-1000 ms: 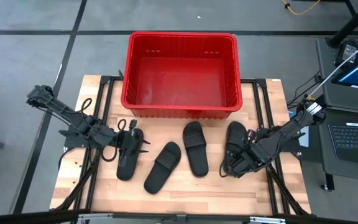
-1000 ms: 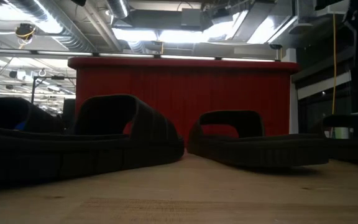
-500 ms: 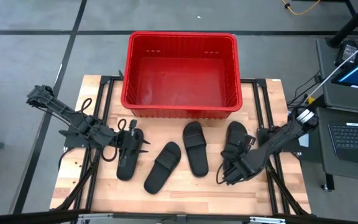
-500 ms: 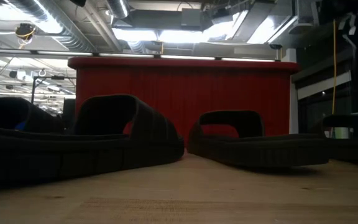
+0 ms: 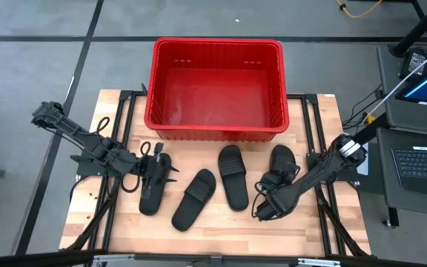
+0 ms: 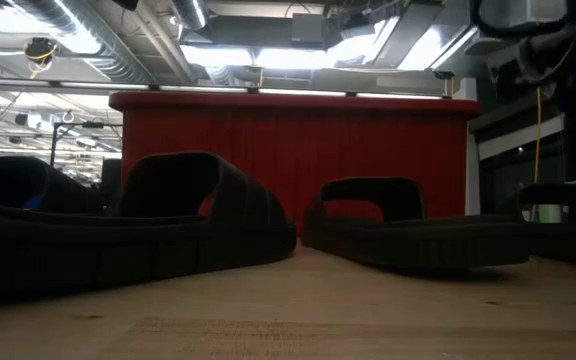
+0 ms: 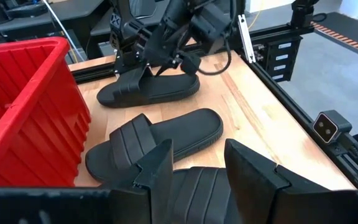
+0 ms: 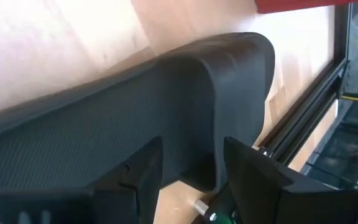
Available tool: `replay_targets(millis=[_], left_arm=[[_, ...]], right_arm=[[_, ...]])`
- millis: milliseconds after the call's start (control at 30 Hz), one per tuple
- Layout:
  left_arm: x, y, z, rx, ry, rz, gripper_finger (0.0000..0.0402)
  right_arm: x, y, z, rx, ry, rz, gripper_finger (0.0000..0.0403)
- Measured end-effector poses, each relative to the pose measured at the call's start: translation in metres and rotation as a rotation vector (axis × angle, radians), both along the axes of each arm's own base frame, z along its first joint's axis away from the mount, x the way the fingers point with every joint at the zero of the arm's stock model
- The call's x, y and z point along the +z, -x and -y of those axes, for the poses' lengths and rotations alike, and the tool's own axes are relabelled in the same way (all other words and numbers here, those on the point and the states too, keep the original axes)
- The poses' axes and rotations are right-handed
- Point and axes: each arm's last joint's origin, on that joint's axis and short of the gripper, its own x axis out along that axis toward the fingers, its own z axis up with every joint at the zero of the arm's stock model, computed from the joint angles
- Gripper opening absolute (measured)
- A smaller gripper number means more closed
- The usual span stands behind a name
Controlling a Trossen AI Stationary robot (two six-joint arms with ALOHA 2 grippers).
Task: Pick and place slides into bin
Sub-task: Put the black slide into the bin
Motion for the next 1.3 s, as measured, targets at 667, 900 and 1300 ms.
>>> replay_targets(millis=[667, 900, 1300], left_arm=[[0.0, 0.0, 0.0, 0.0, 0.0, 0.0, 0.014], [0.0, 0.0, 0.0, 0.0, 0.0, 0.0, 0.014], [0.0, 0.0, 0.0, 0.0, 0.0, 0.0, 0.014]], right_arm=[[-0.024, -0.017, 0.025, -0.108, 0.091, -0.143, 0.017], [-0.024, -0.017, 0.026, -0.127, 0.073, -0.157, 0.0104], [-0.025, -0.016, 0.026, -0.145, 0.053, -0.169, 0.0008]])
